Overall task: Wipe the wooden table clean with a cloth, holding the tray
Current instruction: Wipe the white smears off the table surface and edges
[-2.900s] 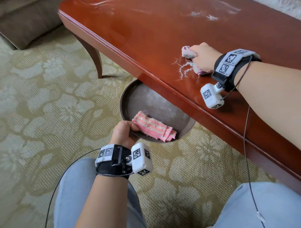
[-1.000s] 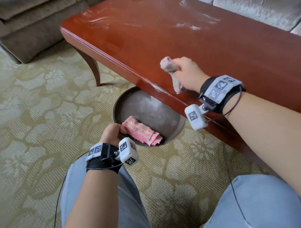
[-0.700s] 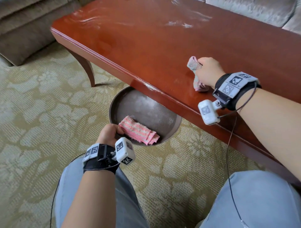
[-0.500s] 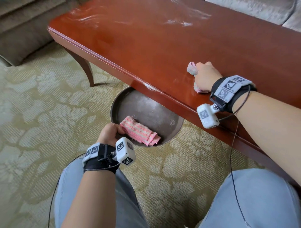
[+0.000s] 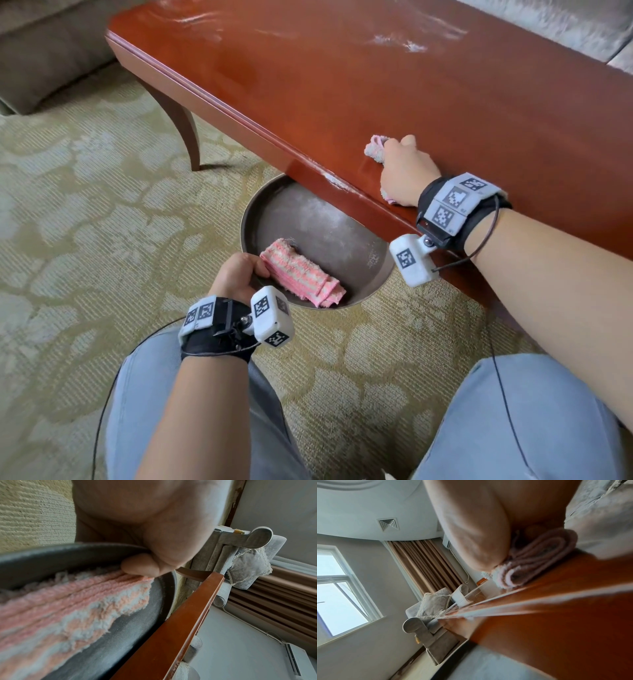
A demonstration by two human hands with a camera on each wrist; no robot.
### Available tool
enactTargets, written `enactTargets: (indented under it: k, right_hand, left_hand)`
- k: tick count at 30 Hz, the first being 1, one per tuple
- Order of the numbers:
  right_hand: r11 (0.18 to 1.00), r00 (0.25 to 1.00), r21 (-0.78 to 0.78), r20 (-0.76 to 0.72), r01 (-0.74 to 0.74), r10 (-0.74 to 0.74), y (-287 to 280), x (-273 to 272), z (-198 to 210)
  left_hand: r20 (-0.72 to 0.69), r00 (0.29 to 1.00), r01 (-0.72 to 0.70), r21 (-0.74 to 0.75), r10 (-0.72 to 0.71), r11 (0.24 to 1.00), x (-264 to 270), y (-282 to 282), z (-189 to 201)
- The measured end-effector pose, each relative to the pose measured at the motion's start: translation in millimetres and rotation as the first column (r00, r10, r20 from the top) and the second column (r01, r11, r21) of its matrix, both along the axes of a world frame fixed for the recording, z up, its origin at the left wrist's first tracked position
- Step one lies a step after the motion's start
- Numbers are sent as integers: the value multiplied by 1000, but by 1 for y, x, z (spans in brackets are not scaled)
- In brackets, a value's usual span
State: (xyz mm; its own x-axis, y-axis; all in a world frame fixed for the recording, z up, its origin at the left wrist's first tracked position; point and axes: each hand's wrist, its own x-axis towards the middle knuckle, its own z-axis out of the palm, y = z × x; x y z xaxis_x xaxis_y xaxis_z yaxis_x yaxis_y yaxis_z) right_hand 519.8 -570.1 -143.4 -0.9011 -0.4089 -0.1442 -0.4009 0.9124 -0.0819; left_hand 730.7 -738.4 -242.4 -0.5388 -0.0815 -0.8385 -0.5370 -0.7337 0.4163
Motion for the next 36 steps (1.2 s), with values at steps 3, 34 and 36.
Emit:
enactTargets:
  k: [3, 34, 36]
  right_hand:
    - [998, 999, -28, 2, -49, 49, -20, 17, 0]
    - [994, 997, 92, 45, -62, 58, -50, -72, 1]
    - [994, 996, 74, 40, -84, 81, -60, -75, 1]
  left_hand:
    - [5, 1000, 12, 3, -12, 1000, 2, -2, 3]
    - [-85, 996, -22, -9, 21, 1000, 1, -7, 27]
    - [-81, 996, -33, -11, 32, 999, 0, -8, 26]
